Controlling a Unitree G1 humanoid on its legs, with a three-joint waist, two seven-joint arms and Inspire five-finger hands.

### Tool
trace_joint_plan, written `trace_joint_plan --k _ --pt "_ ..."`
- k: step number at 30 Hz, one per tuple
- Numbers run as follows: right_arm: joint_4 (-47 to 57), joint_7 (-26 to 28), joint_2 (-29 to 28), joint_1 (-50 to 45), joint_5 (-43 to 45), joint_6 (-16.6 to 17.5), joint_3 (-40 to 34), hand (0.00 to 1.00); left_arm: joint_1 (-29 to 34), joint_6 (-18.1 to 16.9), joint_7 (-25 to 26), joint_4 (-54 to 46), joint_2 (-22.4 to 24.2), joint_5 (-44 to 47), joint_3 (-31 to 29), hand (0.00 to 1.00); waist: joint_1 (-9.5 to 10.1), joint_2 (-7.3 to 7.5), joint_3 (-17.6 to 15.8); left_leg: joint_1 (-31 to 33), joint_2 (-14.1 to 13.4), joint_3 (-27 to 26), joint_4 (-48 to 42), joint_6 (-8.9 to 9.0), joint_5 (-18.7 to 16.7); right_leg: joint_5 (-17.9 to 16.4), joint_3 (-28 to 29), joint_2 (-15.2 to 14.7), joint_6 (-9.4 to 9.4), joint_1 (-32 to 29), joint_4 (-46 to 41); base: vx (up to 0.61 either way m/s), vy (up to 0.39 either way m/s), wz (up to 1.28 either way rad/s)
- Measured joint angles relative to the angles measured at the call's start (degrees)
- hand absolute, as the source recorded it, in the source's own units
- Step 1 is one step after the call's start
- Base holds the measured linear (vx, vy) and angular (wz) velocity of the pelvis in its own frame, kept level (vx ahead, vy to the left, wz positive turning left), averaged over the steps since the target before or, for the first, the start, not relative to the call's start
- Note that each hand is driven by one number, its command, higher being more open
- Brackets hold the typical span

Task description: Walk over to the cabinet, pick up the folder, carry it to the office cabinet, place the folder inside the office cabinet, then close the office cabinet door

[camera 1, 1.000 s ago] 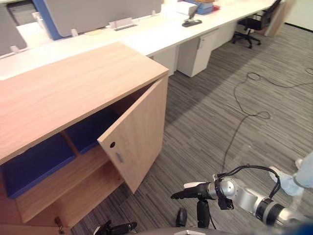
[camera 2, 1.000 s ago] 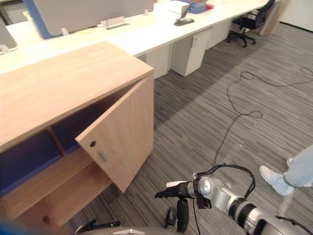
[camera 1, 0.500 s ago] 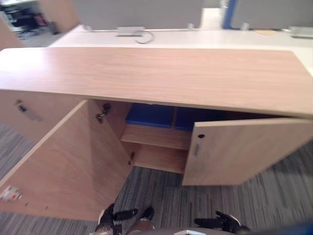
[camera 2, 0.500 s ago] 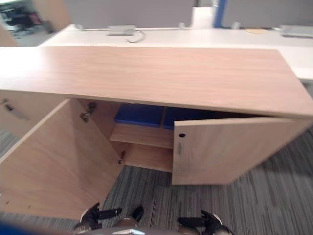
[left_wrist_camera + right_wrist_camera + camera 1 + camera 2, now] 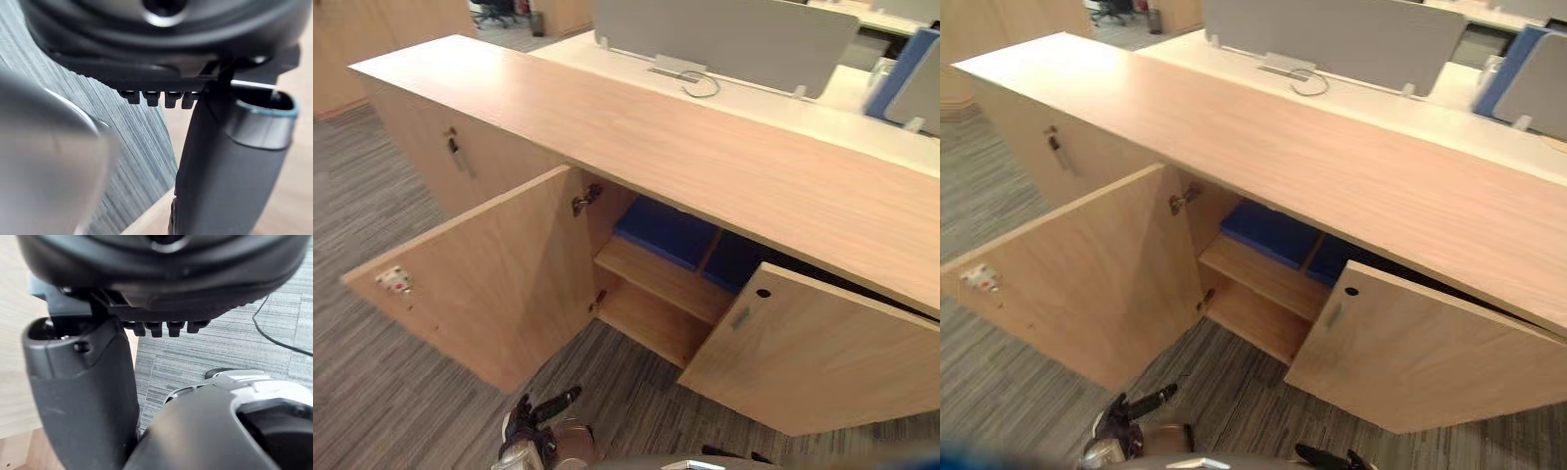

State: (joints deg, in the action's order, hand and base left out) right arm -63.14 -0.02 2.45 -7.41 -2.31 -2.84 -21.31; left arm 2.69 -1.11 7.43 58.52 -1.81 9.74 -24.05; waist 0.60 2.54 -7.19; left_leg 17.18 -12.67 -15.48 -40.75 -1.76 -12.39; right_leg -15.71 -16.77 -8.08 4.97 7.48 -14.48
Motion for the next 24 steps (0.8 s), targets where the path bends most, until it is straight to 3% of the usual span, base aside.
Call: trace_joint_plan --k 1,2,4,5,6,8,9,12,14,20,24 --pt "0.17 0.01 0.20 0.05 0.50 0.52 0.03 1.00 -0.61 -0.01 0.24 2.26 -0.42 1.00 -2.20 1.00 -0.81 -1.07 -0.06 -0.17 -1.07 -5.32 1.38 -1.29 -2.18 -0.18 -3.45 0.21 0.62 0.96 -0.18 0.11 0.127 1.22" --pt "0.16 -0.02 0.34 0.04 1.03 0.75 0.04 1.00 -0.96 0.00 0.37 3.14 -0.75 1.03 -2.91 1.00 -0.99 -1.54 -0.29 -0.50 0.19 -6.50 3.46 -1.36 -2.67 -0.65 -4.73 0.46 1.12 0.95 -0.46 0.11 0.093 1.71" --pt "-1.46 0.01 -0.83 0.49 2.73 1.02 2.78 1.00 -1.84 -0.02 0.92 4.69 -3.37 1.05 -5.91 1.00 -1.25 2.96 -0.29 -3.67 9.85 -3.07 18.43 -1.36 1.99 -1.78 -4.87 -1.86 -1.05 1.15 3.22 0.05 0.025 1.72" --pt "-1.64 0.13 -1.07 0.28 2.75 1.40 4.12 1.00 -1.57 0.04 1.22 5.17 -3.76 1.11 -7.13 1.00 -1.24 3.57 -0.06 -4.97 10.62 -4.48 20.80 -1.31 2.06 -0.38 -4.89 -2.05 -2.20 1.43 5.15 0.02 -0.051 1.31" --pt "-1.36 0.69 -0.13 0.02 3.54 2.36 5.44 1.00 -1.09 0.11 2.18 6.16 -4.17 1.62 -10.08 1.00 -1.37 2.86 -0.01 -6.19 8.89 -8.23 20.08 -1.37 2.38 1.43 -6.56 -2.18 -0.94 3.59 5.61 0.03 -0.019 0.95" --pt "-1.62 0.74 0.85 0.22 4.99 2.66 7.80 1.00 0.14 -0.20 2.30 6.17 -4.74 2.69 -11.19 1.00 -0.96 2.38 -0.36 -9.00 11.87 -6.58 25.15 -1.74 4.57 2.19 -7.69 -3.19 -1.03 4.74 4.42 0.08 0.039 0.72" --pt "-1.57 0.75 1.22 -0.16 5.96 3.10 9.14 1.00 1.11 -0.40 2.32 6.15 -5.78 3.25 -11.14 1.00 -1.13 1.53 0.03 -11.03 13.40 -5.38 30.76 -1.81 7.35 3.64 -8.20 -3.31 -2.05 4.61 4.16 0.07 0.047 0.43" --pt "-1.86 0.52 1.83 -0.41 7.12 3.16 11.38 1.00 1.52 -0.98 2.32 6.03 -6.59 3.14 -9.58 1.00 -1.19 1.07 1.23 -14.43 15.32 -2.02 41.77 -1.85 13.20 5.94 -9.45 -2.42 -1.30 4.67 5.08 0.09 0.027 0.56" --pt "-2.41 0.51 1.95 -0.03 7.04 3.14 13.04 1.00 1.57 -1.41 2.26 6.01 -6.81 2.96 -7.84 1.00 -1.16 1.92 1.66 -16.41 15.72 -0.48 45.99 -1.91 16.02 6.82 -10.08 -1.58 -0.71 5.52 5.25 0.08 -0.027 0.41" --pt "-2.58 0.43 2.00 -0.02 6.68 3.10 14.75 1.00 3.34 -1.36 2.17 5.43 -4.06 2.98 -3.72 1.00 -1.17 2.07 2.13 -18.96 13.91 0.55 46.12 -1.06 15.82 7.63 -9.78 -0.36 -1.42 6.52 1.86 0.06 -0.070 0.09" --pt "-2.54 0.36 2.20 0.02 4.52 3.07 14.68 1.00 11.67 -0.96 3.45 -14.50 0.57 0.59 4.33 1.00 -0.93 1.75 2.22 -18.05 13.00 0.37 46.12 0.03 15.75 7.88 -9.73 0.41 -1.61 5.44 1.77 0.07 -0.078 -0.02"
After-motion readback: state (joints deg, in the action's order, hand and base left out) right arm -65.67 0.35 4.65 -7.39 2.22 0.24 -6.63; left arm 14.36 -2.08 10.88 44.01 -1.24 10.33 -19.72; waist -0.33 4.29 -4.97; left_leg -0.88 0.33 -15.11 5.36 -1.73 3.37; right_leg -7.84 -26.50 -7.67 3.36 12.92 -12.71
